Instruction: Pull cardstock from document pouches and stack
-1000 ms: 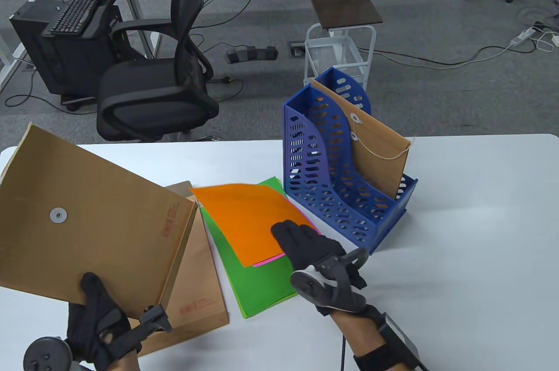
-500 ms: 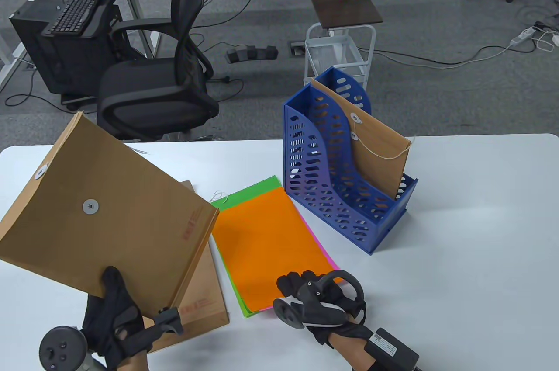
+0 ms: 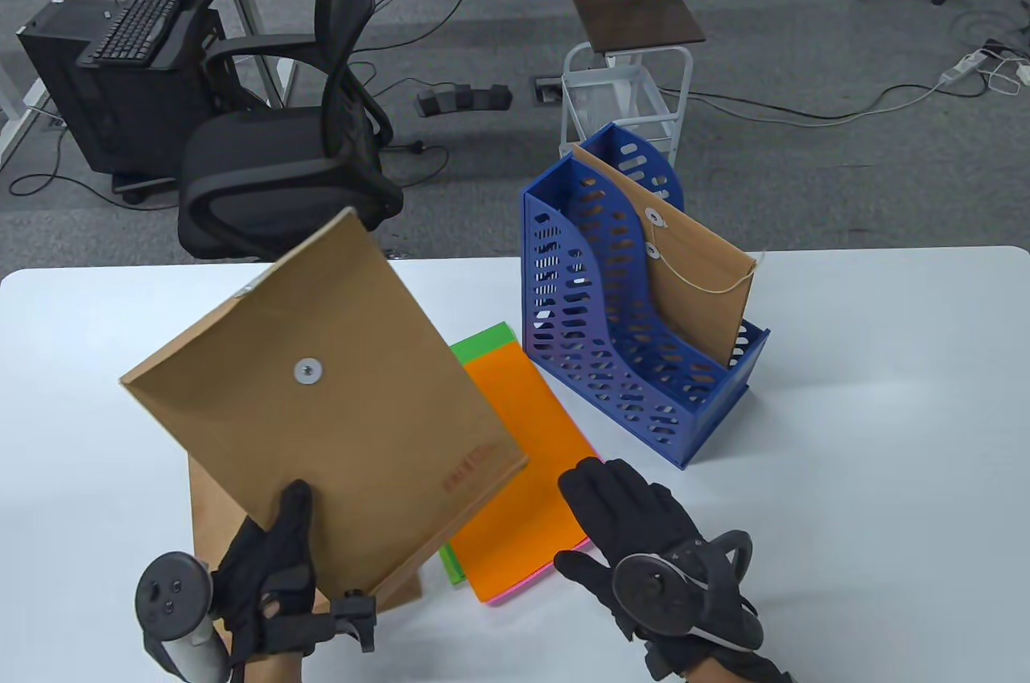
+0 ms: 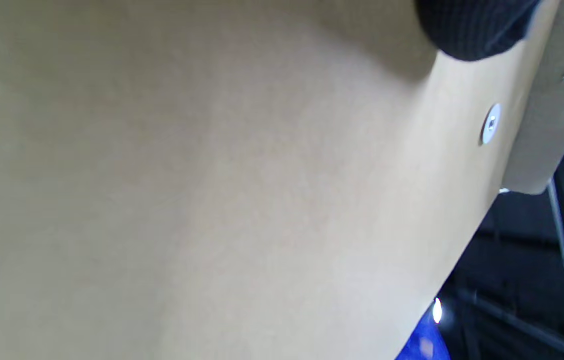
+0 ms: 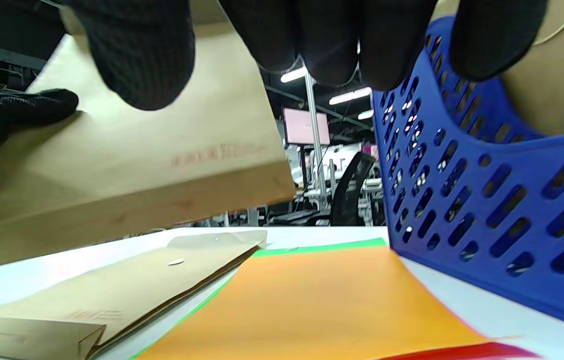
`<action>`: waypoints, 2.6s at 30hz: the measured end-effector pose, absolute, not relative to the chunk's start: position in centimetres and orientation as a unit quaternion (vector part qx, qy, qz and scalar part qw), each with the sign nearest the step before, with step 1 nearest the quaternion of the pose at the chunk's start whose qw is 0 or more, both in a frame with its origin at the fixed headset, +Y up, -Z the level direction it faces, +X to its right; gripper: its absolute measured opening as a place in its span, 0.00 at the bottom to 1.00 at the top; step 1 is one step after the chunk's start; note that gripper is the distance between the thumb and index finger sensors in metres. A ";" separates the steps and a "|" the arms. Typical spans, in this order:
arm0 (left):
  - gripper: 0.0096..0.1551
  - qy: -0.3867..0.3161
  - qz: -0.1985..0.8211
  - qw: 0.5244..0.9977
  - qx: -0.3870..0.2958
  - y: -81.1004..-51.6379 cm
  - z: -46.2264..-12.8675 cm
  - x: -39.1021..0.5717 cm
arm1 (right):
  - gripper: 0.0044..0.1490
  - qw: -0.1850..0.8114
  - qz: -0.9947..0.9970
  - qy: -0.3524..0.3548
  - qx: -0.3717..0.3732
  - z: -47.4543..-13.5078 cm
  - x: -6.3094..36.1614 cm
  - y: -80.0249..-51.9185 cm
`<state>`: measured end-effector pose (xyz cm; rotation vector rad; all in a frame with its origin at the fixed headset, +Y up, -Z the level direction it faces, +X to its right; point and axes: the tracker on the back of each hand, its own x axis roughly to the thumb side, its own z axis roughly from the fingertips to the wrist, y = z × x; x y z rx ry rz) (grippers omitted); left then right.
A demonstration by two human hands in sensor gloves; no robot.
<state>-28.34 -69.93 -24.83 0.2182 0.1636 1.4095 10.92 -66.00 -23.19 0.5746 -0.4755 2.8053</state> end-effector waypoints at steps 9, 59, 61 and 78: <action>0.25 0.102 0.603 0.791 0.029 -66.4 -27.1 -30.3 | 0.48 0.134 0.966 -0.137 0.172 -23.5 12.2 -68.0; 0.37 -0.001 0.376 0.907 0.189 -68.9 -25.0 -20.7 | 0.50 0.214 0.960 -0.089 0.154 -24.1 12.7 -68.6; 0.37 -0.008 0.376 0.907 0.188 -69.0 -24.9 -20.8 | 0.51 0.228 0.960 -0.079 0.142 -24.3 13.1 -68.9; 0.37 -0.061 0.349 0.910 0.217 -67.4 -23.9 -19.4 | 0.60 0.476 0.868 -0.097 -0.103 -33.4 23.0 -63.4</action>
